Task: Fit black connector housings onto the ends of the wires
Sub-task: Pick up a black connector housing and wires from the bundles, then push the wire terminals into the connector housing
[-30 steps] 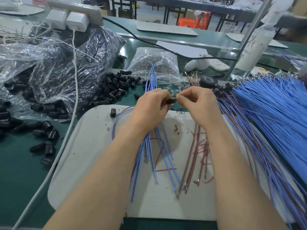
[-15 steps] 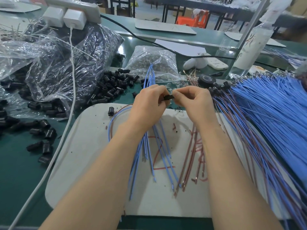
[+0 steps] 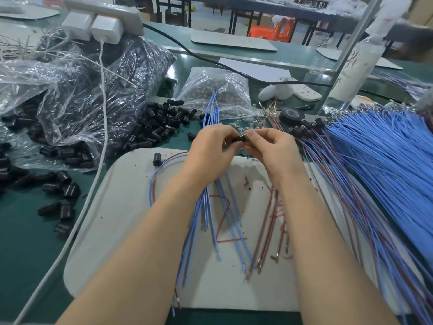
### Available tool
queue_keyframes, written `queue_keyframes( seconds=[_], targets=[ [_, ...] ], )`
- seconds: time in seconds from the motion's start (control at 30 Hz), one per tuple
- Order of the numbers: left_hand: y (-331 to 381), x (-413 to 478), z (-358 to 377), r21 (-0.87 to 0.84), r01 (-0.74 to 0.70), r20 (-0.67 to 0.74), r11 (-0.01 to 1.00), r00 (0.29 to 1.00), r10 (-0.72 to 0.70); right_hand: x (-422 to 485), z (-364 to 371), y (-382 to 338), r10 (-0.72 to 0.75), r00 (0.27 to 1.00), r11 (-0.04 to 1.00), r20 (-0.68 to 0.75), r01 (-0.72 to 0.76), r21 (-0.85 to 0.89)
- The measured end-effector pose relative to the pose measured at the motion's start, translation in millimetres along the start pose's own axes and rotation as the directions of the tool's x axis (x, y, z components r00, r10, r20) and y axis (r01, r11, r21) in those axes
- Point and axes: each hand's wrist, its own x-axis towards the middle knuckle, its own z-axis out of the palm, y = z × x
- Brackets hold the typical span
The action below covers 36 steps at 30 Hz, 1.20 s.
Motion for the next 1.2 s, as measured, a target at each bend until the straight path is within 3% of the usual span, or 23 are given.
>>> queue_keyframes(
  seconds=[0.3,0.4,0.47,0.57,0.67,0.8,0.9,0.97,1.07,1.13,1.2],
  targets=[
    [1,2,-3,-0.014,0.044,-0.051,0.999,0.998,-0.045,0,8,0,0.049,0.999,0.993,0.005,-0.049,0.104],
    [8,5,-8,-0.085,0.077,-0.089,0.993,0.992,-0.085,-2,12,-5,0.094,0.995,0.970,0.032,-0.099,0.223],
    [16,8,-14,-0.123,0.089,-0.089,0.988,0.991,-0.100,-5,15,-9,0.141,0.977,0.947,0.163,-0.181,0.265],
    [37,19,-31,-0.272,0.077,-0.105,0.959,0.988,-0.109,-14,24,-19,0.120,0.884,0.920,0.451,-0.270,0.284],
    [63,37,-59,-0.467,0.004,-0.202,0.884,0.973,-0.111,-25,25,-41,0.058,0.863,0.917,0.502,-0.245,0.316],
    [83,76,-99,-0.712,-0.090,-0.358,0.697,0.900,-0.249,-42,-7,-81,-0.039,0.822,0.978,0.568,-0.084,0.189],
    [99,95,-92,-0.812,-0.099,-0.337,0.576,0.884,-0.323,-58,-47,-108,-0.080,0.882,0.995,0.465,0.039,0.097],
    [112,99,-71,-0.886,-0.078,-0.289,0.457,0.864,-0.412,-69,-74,-118,-0.107,0.955,0.993,0.275,0.118,-0.025],
    [128,102,-21,-0.923,0.141,-0.039,0.357,0.891,-0.452,-72,-111,-111,-0.124,0.989,0.901,-0.080,0.079,-0.426],
    [133,98,24,-0.852,0.366,0.206,0.374,0.891,-0.405,-66,-130,-92,-0.097,0.971,0.767,-0.218,-0.067,-0.638],
    [133,84,72,-0.705,0.505,0.375,0.499,0.862,-0.341,-58,-143,-65,-0.042,0.955,0.592,-0.294,-0.213,-0.777]
  ],
)
